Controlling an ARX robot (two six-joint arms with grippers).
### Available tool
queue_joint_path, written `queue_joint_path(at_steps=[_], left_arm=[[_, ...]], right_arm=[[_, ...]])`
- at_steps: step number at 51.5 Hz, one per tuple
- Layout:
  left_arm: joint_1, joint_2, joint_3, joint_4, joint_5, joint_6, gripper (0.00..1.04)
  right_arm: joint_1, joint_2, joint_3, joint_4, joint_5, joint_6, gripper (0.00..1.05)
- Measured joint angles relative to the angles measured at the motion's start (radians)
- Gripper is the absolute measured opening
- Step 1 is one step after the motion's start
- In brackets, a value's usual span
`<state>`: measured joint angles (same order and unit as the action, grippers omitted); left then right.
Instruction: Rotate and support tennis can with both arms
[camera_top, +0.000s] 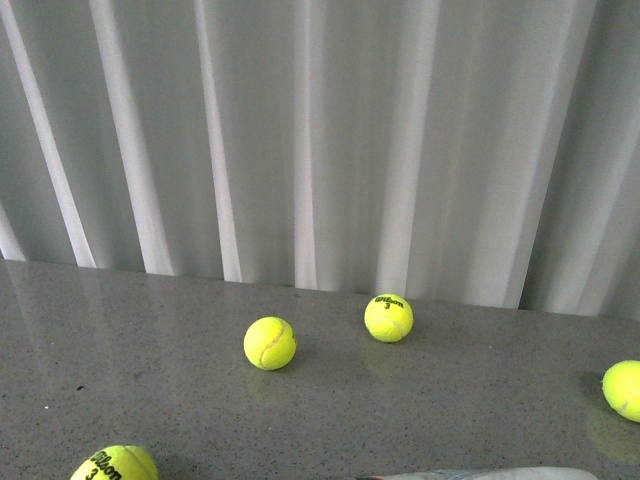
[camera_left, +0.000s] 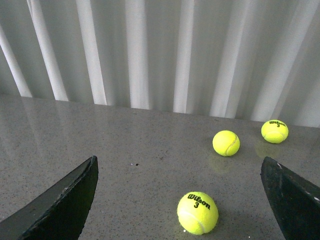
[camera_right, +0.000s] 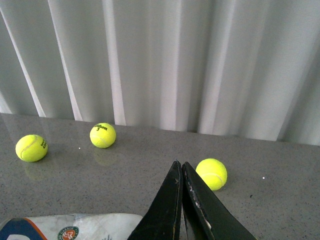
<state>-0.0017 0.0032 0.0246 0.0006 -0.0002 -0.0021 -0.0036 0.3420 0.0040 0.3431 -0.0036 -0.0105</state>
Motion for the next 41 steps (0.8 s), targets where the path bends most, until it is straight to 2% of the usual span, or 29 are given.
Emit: queue_joint_path(at_steps=[26,32,41], left_arm=[[0.0,0.0,0.0,0.0,0.0,0.0,0.98],[0.0,0.0,0.0,0.0,0.0,0.0,0.98],[0.0,-0.001,0.0,0.0,0.0,0.0,0.98]], right_arm=[[0.0,-0.166,0.0,-0.164,0.0,0.0,0.03],[0.0,-0.294,0.001,-0.328,0.0,0.0,0.03],[0.0,-0.337,0.001,-0.343,0.0,0.0,0.03]])
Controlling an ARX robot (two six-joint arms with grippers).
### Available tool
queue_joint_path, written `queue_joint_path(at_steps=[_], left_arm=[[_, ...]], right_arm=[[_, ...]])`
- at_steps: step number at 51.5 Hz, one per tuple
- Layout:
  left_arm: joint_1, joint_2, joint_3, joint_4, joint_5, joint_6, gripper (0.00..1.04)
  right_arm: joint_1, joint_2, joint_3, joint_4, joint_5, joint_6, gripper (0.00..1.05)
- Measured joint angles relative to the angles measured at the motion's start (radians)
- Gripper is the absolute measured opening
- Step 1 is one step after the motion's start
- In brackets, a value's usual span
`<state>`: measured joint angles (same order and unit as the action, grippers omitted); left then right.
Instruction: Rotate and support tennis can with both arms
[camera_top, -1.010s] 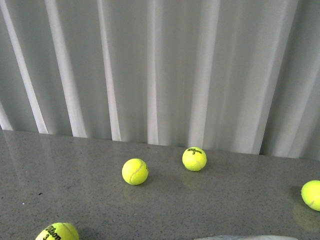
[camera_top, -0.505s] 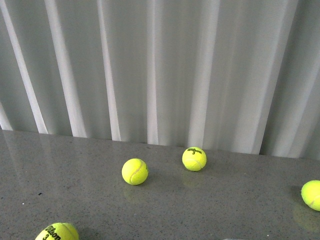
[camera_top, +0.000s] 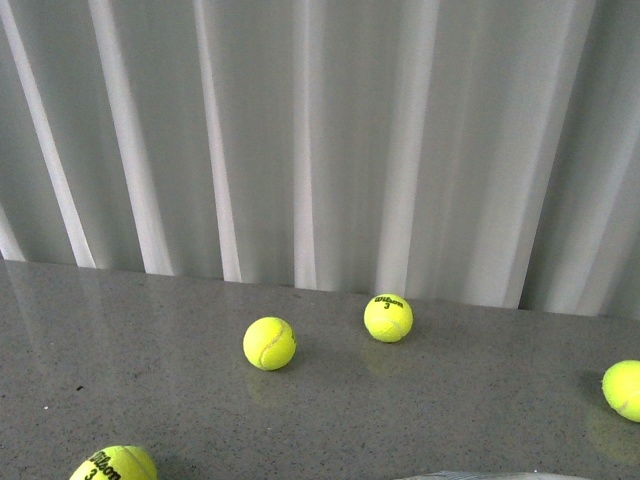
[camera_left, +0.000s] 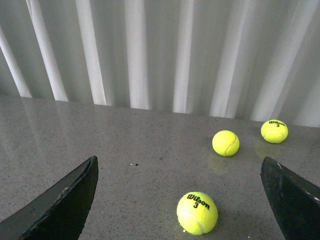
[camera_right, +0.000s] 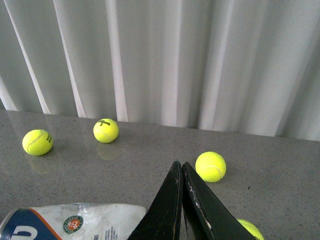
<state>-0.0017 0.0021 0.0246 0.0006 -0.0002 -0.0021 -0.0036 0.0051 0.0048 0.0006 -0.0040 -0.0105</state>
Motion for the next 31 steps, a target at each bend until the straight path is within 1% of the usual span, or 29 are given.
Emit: queue_joint_path(at_steps=[5,8,12,15,20,21,29,30,31], left_arm=[[0.0,0.0,0.0,0.0,0.0,0.0,0.98],[0.0,0.0,0.0,0.0,0.0,0.0,0.98],[0.0,0.0,0.0,0.0,0.0,0.0,0.98],[0.0,0.0,0.0,0.0,0.0,0.0,0.98],[0.0,0.0,0.0,0.0,0.0,0.0,0.98],[0.0,0.0,0.0,0.0,0.0,0.0,0.98],[0.0,0.0,0.0,0.0,0.0,0.0,0.98],[-0.001,0.002,0.001,-0.002,-0.005,0.0,0.98],[-0.014,0.02,0.011,-0.036,-0.037,-0.018,0.98]], right_arm=[[0.0,0.0,0.0,0.0,0.0,-0.001,0.04],[0.0,0.0,0.0,0.0,0.0,0.0,0.11],[0.0,-0.001,0.0,0.0,0.0,0.0,0.26],[0.0,-0.001,0.0,0.0,0.0,0.0,0.34],[0.0,-0.001,0.0,0.0,0.0,0.0,0.52],[0.0,-0.001,0.0,0.0,0.0,0.0,0.58],[0.0,-0.001,0.0,0.0,0.0,0.0,0.82],[0.0,-0.001,0.0,0.0,0.0,0.0,0.85],[0.0,-0.001,0.0,0.0,0.0,0.0,0.89]])
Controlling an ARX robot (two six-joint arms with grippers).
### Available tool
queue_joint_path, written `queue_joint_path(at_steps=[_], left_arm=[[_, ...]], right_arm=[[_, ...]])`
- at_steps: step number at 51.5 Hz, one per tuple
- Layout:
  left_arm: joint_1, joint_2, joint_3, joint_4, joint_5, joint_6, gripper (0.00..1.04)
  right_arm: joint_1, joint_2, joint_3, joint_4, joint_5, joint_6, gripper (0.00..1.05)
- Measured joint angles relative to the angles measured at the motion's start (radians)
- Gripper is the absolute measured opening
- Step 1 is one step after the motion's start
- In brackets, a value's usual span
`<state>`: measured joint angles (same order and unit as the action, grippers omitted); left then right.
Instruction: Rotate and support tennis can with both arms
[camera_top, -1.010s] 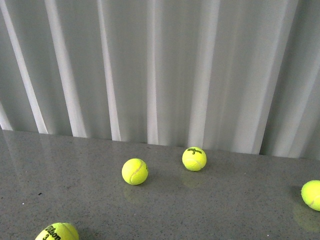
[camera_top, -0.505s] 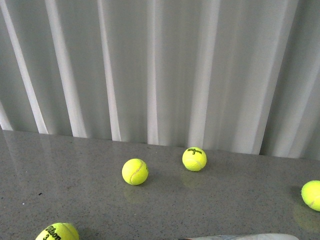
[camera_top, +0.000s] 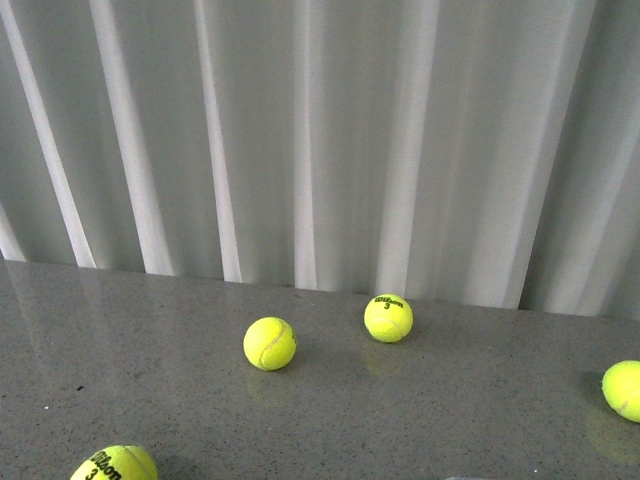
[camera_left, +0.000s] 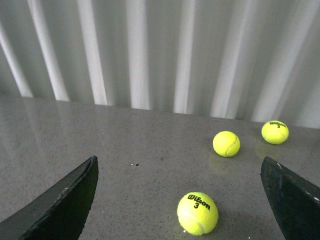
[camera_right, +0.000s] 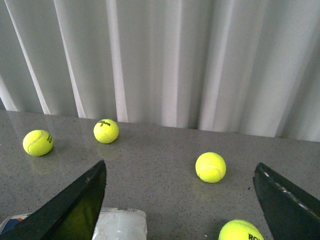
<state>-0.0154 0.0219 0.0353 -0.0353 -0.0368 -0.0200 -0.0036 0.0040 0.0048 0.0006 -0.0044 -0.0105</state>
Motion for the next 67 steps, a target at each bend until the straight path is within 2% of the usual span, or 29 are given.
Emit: queue_joint_path(at_steps=[4,6,8,16,20,26,38,50,57,67], left_arm=[[-0.09,0.132,0.098,-0.223,-0.175,-0.105,0.98],[-0.144,0.223,0.15,-0.283,-0.245,-0.154,0.98],[-0.182,0.303,0.192,-0.272,-0.25,-0.185,0.98],[-0.195,0.595,0.396,-0.045,-0.161,-0.188,0.98],[-0.177,0.759,0.513,0.028,-0.067,-0.192,0.98],[-0.177,1.04,0.704,0.014,0.059,-0.199,0.98],[-0.241,1.53,0.998,-0.107,0.15,-0.212,0.98],[-0.335,1.803,1.056,-0.085,0.254,-0.317,0.98],[-0.367,1.844,1.022,-0.015,0.341,-0.413,0.98],[-0.389,1.862,0.925,0.075,0.414,-0.515,0.98]], right_arm=[[0.0,0.0,0.0,0.0,0.0,0.0,1.0],[0.0,0.0,0.0,0.0,0.0,0.001,0.99],[0.0,0.0,0.0,0.0,0.0,0.0,0.97],[0.0,0.0,0.0,0.0,0.0,0.0,0.98],[0.0,0.0,0.0,0.0,0.0,0.0,0.98],[0.0,0.0,0.0,0.0,0.0,0.0,0.98],[0.0,0.0,0.0,0.0,0.0,0.0,0.98],[0.0,0.0,0.0,0.0,0.0,0.0,0.98],[0.0,0.0,0.0,0.0,0.0,0.0,0.98],[0.0,0.0,0.0,0.0,0.0,0.0,0.98]])
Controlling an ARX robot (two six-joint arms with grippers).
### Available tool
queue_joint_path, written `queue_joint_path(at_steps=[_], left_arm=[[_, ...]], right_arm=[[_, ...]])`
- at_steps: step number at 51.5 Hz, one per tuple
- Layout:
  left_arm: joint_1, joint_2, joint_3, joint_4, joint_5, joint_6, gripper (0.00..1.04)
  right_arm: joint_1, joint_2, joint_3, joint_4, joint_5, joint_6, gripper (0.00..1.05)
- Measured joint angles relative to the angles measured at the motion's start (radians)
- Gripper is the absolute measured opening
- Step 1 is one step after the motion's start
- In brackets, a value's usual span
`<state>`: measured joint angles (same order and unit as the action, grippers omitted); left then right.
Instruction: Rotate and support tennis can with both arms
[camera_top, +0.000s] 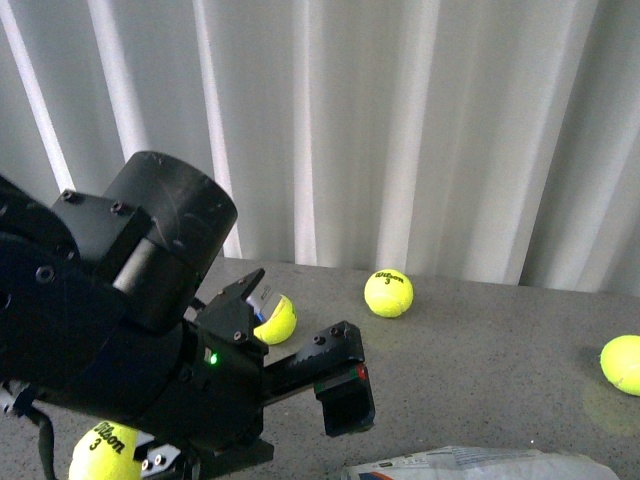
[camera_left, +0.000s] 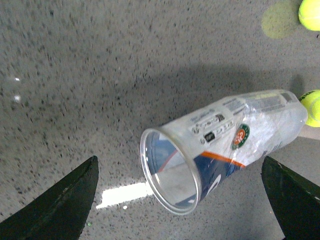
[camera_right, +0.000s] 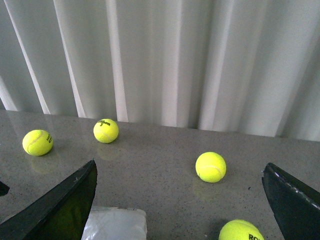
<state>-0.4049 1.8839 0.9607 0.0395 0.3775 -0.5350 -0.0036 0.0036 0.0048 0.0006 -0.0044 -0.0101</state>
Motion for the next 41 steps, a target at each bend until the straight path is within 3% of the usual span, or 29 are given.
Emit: queue_joint_path(at_steps=[10,41], left_arm=[[-0.031,0.008,-0.083,0.084,-0.01,-0.058,0.98],[-0.18,0.092,-0.054,0.256,0.0,-0.241,0.98]], right_arm=[[0.0,0.0,0.0,0.0,0.0,0.0,0.98],[0.0,0.0,0.0,0.0,0.0,0.0,0.98]])
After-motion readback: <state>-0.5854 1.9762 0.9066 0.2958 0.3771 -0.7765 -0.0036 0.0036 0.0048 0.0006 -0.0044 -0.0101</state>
